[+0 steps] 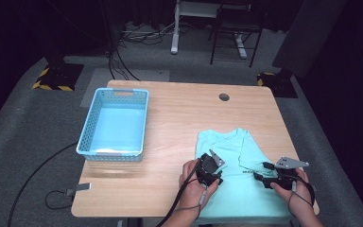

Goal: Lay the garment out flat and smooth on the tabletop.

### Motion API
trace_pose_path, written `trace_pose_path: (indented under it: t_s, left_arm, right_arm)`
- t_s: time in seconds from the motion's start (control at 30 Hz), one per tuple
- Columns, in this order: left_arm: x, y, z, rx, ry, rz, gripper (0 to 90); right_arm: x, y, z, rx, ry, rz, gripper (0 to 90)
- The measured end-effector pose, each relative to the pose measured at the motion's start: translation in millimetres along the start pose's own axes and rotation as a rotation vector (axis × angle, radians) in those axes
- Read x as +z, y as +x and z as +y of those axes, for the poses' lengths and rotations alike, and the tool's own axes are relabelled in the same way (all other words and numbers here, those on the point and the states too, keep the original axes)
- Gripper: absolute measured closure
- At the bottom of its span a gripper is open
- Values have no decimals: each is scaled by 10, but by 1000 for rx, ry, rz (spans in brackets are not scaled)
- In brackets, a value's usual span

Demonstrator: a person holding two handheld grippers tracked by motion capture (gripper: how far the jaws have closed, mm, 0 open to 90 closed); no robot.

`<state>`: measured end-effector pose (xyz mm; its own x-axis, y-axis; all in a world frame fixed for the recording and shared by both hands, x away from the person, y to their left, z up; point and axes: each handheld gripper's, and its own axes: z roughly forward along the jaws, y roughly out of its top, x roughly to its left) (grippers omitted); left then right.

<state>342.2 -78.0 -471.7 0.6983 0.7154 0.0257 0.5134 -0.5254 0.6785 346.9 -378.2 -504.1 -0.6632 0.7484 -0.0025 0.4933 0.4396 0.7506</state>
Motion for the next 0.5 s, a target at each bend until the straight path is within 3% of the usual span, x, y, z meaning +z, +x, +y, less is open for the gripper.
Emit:
trace_pose_path:
  t_s: [0.33,0.4,0.47,0.5]
  left_arm:
    - [244,-18,93,34,40,-14,477]
    - [305,-5,83,32,60,-9,527]
    - [313,22,76,19,45,-25,594]
    - [306,31,80,24,45,-9,645]
  right_arm:
    - [-14,9,3,2,6,-2,339]
    - [-37,12,12,7,11,12,365]
    - [-64,21,26,15,-1,24,365]
    - [-74,26,33,16,-3,27,366]
